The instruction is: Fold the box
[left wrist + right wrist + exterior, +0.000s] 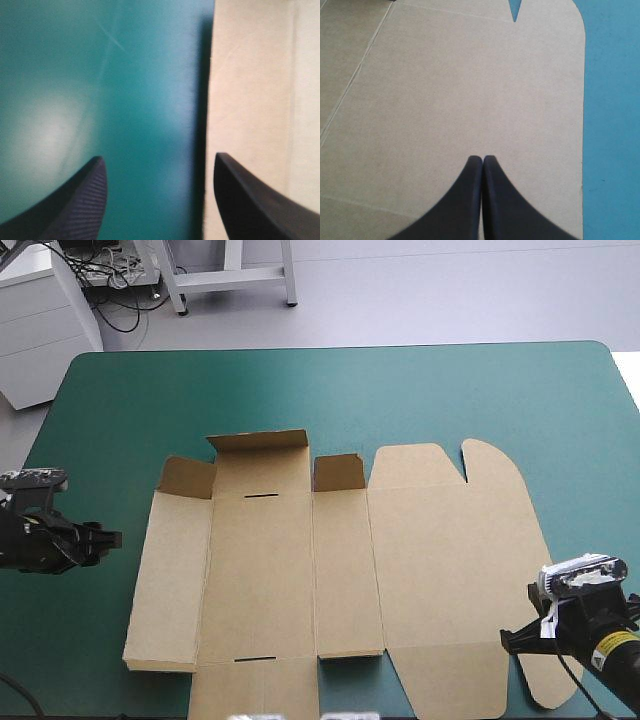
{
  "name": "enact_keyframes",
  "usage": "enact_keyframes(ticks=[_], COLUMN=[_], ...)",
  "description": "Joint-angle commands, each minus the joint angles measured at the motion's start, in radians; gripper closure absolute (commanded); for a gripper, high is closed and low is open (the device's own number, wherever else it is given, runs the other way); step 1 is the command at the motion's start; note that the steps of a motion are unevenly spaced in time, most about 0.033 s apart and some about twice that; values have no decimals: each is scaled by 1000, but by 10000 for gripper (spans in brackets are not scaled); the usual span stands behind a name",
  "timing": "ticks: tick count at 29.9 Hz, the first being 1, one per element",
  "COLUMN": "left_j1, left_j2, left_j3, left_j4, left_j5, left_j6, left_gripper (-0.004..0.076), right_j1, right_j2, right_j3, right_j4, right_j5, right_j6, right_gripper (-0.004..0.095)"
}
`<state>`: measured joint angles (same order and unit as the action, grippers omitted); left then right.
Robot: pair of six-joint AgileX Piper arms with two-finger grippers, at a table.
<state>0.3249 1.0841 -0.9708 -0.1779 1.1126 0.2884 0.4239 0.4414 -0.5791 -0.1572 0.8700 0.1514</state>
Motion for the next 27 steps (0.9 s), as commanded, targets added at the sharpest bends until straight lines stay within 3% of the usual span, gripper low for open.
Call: enact_keyframes(ticks=[1,7,16,27], left_j1=[152,180,180,179], left_j2=[31,100,100,100], left_j3=[-30,26,251,293], left_j4=[-272,-309,-431,-483], left_j5=[102,187,193,193], left_j6=[94,86,175,190], left_gripper=[281,281,281,281], right_j1=[-5,-5,-5,-5], right_j2=[5,5,5,5], right_j3=[-24,-24,-24,-24], right_j4=[-17,-13,-13,-13], right_j5=[-53,-53,-53,-52], right_j6=[-12,-52,-52,-52], right_gripper=[931,931,931,931])
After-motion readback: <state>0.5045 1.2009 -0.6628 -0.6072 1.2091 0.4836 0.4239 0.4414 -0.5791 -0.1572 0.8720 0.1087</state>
